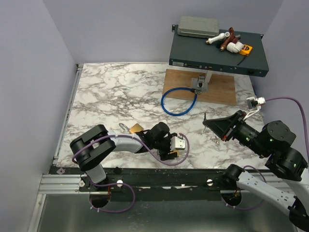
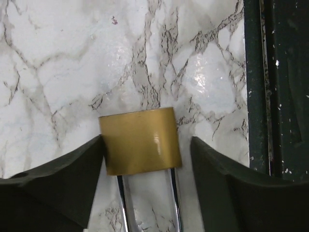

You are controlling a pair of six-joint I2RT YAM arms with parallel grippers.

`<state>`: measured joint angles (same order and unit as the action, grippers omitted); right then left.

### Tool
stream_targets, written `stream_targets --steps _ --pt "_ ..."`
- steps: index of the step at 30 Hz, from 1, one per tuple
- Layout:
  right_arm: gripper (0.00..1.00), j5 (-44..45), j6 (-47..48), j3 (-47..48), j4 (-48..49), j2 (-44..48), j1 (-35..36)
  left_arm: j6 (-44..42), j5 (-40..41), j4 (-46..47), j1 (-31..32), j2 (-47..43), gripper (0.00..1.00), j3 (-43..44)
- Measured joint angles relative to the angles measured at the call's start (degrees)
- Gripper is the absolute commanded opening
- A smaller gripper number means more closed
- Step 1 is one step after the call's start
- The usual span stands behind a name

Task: Unlock with the key
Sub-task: Pick up the lock from the center of the board.

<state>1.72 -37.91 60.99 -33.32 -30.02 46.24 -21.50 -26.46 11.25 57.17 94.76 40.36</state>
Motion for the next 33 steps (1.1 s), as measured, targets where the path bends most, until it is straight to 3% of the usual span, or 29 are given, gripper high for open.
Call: stream_targets --steps 3,4,5,10,16,20,24,28,33 --pt "0.01 0.07 0.0 0.2 -0.02 -0.09 0.02 -0.2 -0.66 0.94 0.76 0.7 0.38 0.11" --pt "0.01 0.17 0.0 0.26 -0.02 -0.09 0.02 -0.22 -0.9 1.07 0.92 0.83 0.25 0.17" --pt "0.01 0.28 0.0 0.35 -0.04 -0.07 0.02 -0.5 -1.07 1.01 1.05 0.9 0.02 0.26" --pt "0.01 1.03 0.07 0.59 -0.35 0.37 0.02 -2.1 -2.23 -1.99 0.76 1.09 0.0 1.9" --pt "0.01 1.09 0.94 0.68 -0.76 -0.94 0.02 -7.52 -5.92 -21.81 -3.08 -1.49 0.0 8.13" --pt "0.01 -0.24 1.51 0.81 -0.59 -5.05 0.0 -16.65 -7.02 -46.66 -7.37 -9.94 0.0 21.03" --pt "0.01 -3.61 2.69 0.81 0.2 -9.03 -0.11 -28.41 -8.59 -61.88 -10.71 -23.71 0.0 34.07" --pt "0.01 -7.58 4.48 0.79 1.68 -9.9 -0.11 -35.36 -14.82 -67.54 -10.88 -36.89 0.0 42.51" --pt "0.01 -15.04 6.86 1.75 2.8 -9.55 -0.13 -38.14 -25.09 -67.63 -8.17 -46.29 0.0 44.28"
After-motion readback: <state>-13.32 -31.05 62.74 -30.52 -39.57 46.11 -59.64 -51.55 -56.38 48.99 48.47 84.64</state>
